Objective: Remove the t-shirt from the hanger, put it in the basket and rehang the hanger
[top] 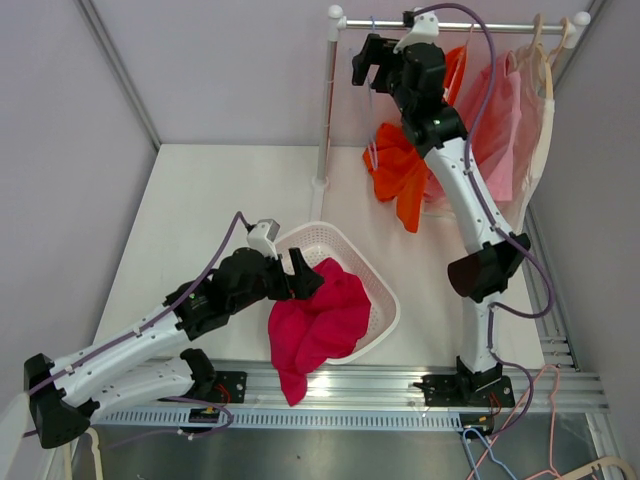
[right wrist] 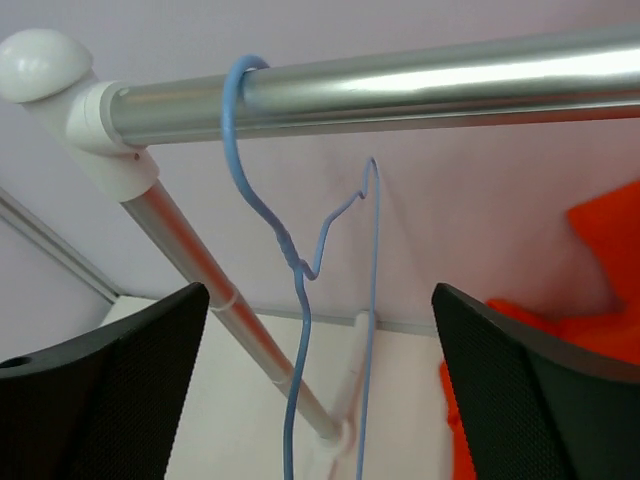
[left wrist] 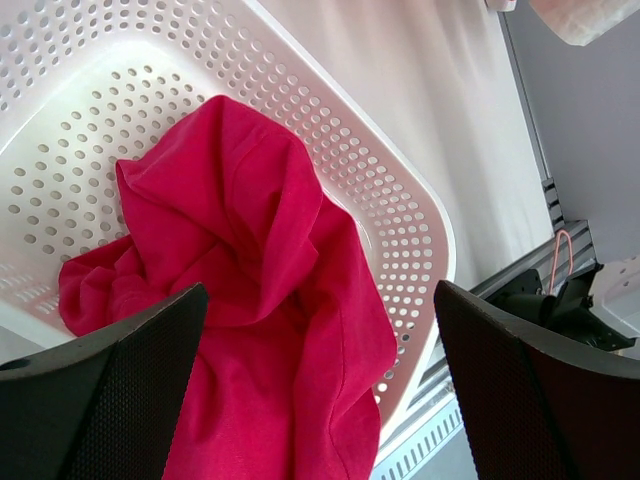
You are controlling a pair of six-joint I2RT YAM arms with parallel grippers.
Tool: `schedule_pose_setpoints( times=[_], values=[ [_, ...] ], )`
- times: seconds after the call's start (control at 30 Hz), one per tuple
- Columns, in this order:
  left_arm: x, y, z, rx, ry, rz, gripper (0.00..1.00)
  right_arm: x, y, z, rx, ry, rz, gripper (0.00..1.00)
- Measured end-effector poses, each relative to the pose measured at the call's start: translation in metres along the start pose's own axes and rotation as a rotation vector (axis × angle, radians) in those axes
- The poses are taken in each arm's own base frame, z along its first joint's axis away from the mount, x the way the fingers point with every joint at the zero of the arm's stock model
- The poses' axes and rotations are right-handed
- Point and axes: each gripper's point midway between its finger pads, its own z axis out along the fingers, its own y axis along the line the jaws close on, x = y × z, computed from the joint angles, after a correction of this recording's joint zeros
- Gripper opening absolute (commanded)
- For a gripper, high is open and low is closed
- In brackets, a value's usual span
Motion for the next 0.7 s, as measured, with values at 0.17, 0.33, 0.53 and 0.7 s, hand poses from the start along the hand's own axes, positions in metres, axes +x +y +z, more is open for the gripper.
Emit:
schedule_pose_setpoints(
  times=[0.17,0.33,0.53,0.7],
  values=[
    [0.0,0.0,0.0,0.0,0.0,0.0,1.0,-0.023,-0.019,-0.038,0.077,-0.008,-0.019,1.0],
    [0.0,0.0,0.0,0.001,0.0,0.0,0.99,-0.063,-0.037,-0.066,0.151,-0.074,-0.04,0.99],
    [0.0,0.0,0.0,0.001,0.0,0.001,1.0,-0.077,-0.092,-0.08,0.362,-0.09,-0.053,0.93],
    [-0.001,-0.001,-0.001,0.005,-0.002,0.0,1.0,-0.072,-0.148,-0.077,0.465,-0.062,-0.009,0.9]
  ],
)
